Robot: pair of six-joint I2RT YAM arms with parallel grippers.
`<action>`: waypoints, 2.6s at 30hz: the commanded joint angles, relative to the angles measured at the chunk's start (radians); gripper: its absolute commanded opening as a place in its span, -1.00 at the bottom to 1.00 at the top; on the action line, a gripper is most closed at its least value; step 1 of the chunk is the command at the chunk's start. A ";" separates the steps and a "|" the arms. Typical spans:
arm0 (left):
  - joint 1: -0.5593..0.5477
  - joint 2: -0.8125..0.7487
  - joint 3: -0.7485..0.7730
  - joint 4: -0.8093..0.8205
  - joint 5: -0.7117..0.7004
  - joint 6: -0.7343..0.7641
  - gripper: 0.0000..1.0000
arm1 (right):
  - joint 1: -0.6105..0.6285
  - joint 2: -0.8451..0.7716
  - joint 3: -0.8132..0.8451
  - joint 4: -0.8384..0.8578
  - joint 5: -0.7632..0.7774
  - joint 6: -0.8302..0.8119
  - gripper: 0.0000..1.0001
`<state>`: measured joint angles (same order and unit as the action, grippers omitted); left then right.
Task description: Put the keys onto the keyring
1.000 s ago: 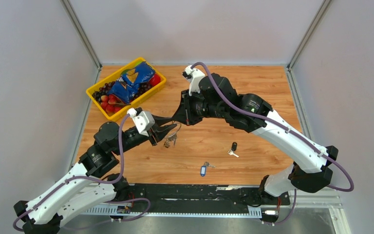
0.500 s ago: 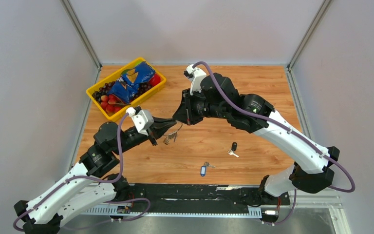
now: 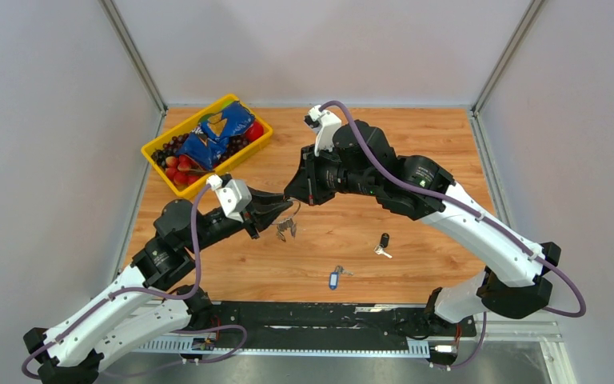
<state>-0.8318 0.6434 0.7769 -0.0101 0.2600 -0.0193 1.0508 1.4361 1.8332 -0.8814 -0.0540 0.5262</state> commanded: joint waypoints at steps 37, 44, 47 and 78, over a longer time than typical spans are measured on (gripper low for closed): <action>-0.003 -0.040 0.007 0.052 -0.051 -0.032 -0.99 | 0.014 -0.025 0.003 0.055 0.006 0.009 -1.00; -0.004 -0.028 0.022 0.044 -0.024 -0.056 -0.99 | 0.016 -0.022 0.000 0.061 0.000 0.011 -1.00; -0.003 -0.022 0.026 0.028 -0.018 -0.050 -0.79 | 0.015 -0.025 0.001 0.061 0.006 0.011 -1.00; -0.003 -0.040 0.023 0.035 -0.017 -0.021 -0.99 | 0.022 -0.022 0.012 0.062 0.002 0.018 -1.00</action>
<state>-0.8318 0.6041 0.7769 -0.0147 0.2317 -0.0498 1.0657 1.4361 1.8305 -0.8665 -0.0517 0.5266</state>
